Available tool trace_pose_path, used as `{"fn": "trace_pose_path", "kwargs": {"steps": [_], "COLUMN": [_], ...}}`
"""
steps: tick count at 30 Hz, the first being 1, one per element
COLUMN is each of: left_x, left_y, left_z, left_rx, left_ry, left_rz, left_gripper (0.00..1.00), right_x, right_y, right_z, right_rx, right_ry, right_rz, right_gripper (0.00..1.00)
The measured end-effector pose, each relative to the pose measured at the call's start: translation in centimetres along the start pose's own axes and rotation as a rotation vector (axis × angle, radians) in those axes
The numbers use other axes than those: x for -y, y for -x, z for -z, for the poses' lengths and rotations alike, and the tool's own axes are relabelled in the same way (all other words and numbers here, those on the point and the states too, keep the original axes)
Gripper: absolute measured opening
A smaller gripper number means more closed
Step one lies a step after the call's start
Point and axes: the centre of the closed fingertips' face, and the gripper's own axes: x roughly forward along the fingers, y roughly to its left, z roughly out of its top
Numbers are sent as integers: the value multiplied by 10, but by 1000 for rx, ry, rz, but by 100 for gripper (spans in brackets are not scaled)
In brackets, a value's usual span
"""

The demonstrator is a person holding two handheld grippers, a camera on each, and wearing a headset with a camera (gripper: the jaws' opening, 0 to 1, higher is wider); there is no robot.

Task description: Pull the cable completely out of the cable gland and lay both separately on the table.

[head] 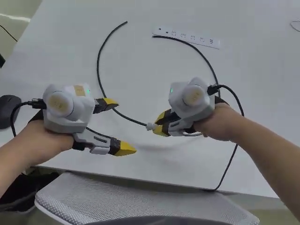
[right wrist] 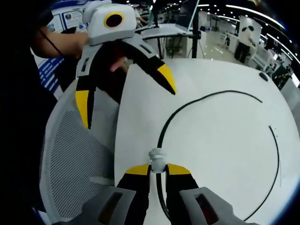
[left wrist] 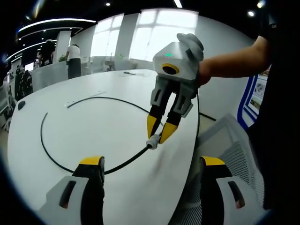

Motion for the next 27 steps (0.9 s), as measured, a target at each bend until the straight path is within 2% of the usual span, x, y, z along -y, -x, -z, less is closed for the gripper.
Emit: {"fn": "trace_pose_path", "kwargs": {"steps": [6,12,15,18,21,27], "left_x": [7,11,13,16,18,20], "left_y": [-8,-13,-14,-14,-13,-13], "left_z": [-15,-22,-25,-30,-38,-47], "left_rx": [18,31,41,59,90,130], "left_ry": [-21,-21,-24,-31,-29,-16], "left_rz": [25,54,66,79,96,119], "left_gripper": [81,77,74,70,67,60], "right_x": [-11,-16,-17,-18,-22,-25], "right_y": [17,33,40,51,61,61], "right_z": [-10,-23,-26,-33,-45,-47], "right_rx": [26,42,29,25,48,58], "right_ry": [5,37,65,83,93,106], "right_rz": [-16,-15,-11,-6,-10,-20], "right_gripper": [6,6,6,6,6,6]}}
